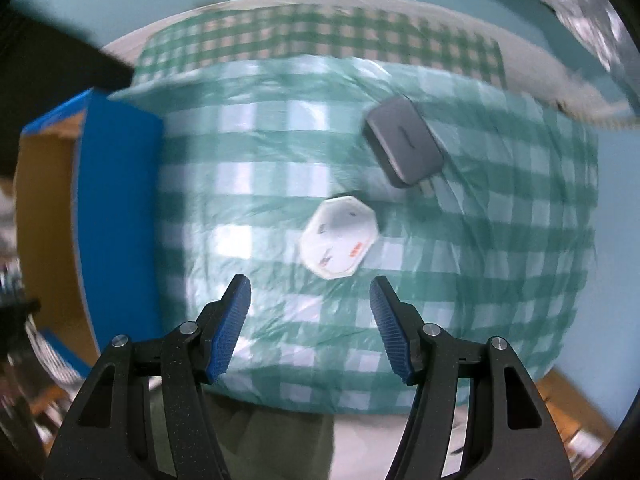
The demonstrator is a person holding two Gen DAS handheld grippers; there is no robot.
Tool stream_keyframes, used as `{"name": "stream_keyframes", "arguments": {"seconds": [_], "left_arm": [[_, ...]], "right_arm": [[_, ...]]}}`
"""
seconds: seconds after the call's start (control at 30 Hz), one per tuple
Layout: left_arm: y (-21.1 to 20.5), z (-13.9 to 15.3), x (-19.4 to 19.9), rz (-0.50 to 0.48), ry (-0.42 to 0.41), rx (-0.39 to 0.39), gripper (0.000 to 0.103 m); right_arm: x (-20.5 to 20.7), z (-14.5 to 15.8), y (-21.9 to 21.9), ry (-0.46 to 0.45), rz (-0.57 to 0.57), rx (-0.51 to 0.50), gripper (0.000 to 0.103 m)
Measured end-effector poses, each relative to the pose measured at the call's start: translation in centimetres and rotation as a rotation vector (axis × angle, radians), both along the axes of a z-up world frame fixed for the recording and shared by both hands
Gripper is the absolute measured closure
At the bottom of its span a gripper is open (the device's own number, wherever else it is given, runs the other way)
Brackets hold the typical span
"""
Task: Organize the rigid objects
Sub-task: 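Move the right gripper back over the white octagonal PASA device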
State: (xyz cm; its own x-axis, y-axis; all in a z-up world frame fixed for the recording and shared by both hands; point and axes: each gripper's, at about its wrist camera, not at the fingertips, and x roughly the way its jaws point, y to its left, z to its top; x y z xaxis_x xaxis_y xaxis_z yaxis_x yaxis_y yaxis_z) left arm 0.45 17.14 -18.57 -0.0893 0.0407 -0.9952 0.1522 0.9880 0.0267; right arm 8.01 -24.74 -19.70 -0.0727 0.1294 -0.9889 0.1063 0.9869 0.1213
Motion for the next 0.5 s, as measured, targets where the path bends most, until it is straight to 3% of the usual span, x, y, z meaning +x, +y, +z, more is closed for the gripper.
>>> {"name": "stream_keyframes", "arguments": {"seconds": [0.17, 0.5], "left_arm": [[0.0, 0.1, -0.1, 0.003, 0.0, 0.001, 0.096], [-0.1, 0.1, -0.2, 0.007, 0.0, 0.0, 0.096]], "right_arm": [[0.9, -2.7, -1.9, 0.031, -0.136, 0.019, 0.034], [2.0, -6.9, -3.2, 0.092, -0.301, -0.009, 0.034]]}}
